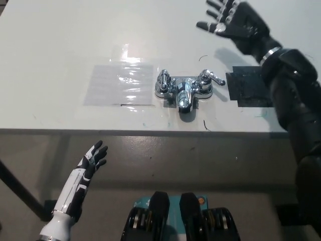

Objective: The faucet is at the center of the desk and the robot turn off the faucet by turning the right faucet handle using the right hand

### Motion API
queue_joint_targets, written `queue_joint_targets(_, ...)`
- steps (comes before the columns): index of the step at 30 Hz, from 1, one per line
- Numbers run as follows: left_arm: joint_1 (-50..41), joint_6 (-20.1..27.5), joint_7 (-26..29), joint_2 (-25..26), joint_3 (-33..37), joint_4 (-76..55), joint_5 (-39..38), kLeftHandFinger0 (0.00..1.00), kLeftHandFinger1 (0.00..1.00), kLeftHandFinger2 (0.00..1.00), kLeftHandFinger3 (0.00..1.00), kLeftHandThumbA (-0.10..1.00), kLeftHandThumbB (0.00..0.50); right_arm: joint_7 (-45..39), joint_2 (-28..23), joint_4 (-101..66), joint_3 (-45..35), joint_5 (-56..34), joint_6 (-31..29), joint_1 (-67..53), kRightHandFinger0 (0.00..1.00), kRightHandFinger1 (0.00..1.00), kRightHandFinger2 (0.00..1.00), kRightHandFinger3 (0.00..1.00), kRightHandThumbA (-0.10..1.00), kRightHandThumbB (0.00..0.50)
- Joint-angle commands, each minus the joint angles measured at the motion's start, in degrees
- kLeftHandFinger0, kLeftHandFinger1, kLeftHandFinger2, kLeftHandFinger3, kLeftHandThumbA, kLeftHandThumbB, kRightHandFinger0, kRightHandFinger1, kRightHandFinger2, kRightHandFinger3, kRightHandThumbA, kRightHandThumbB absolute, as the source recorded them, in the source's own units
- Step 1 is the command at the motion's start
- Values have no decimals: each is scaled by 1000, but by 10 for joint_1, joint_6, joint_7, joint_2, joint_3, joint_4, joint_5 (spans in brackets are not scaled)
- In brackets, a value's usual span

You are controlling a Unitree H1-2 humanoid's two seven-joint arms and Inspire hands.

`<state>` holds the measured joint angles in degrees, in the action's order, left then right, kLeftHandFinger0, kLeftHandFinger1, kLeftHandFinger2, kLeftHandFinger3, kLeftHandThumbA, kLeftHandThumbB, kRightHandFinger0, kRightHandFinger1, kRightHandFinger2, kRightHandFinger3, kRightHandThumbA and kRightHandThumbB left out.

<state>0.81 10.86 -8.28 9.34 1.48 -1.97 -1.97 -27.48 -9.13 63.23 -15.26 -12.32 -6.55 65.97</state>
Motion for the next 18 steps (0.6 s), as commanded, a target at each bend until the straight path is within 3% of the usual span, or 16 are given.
queue_joint_targets(1, 7, 16, -5, 7, -2, -9, -1, 1000, 1000, 1000, 1000, 966, 299, 15, -18, 24, 4, -7, -40, 41, 1000, 1000, 1000, 1000, 1000, 368)
queue_joint_targets(9, 5, 11, -3, 7, -1, -11, 4, 1000, 1000, 1000, 1000, 978, 309, 27, -18, 96, 40, 23, -60, 27, 1000, 1000, 1000, 1000, 1000, 384)
queue_joint_targets(11, 7, 13, -3, 8, -2, -11, 5, 1000, 1000, 1000, 1000, 977, 305, 24, -14, 109, 48, 24, -60, 21, 1000, 1000, 1000, 1000, 1000, 344)
queue_joint_targets(14, 7, 11, -3, 8, -2, -13, 4, 1000, 1000, 1000, 1000, 975, 301, 22, -12, 117, 54, 24, -63, 16, 1000, 1000, 1000, 1000, 1000, 322)
queue_joint_targets(18, 7, 11, -3, 7, -2, -14, 4, 1000, 1000, 1000, 1000, 979, 307, 26, -9, 127, 65, 30, -65, 10, 1000, 1000, 1000, 1000, 1000, 360)
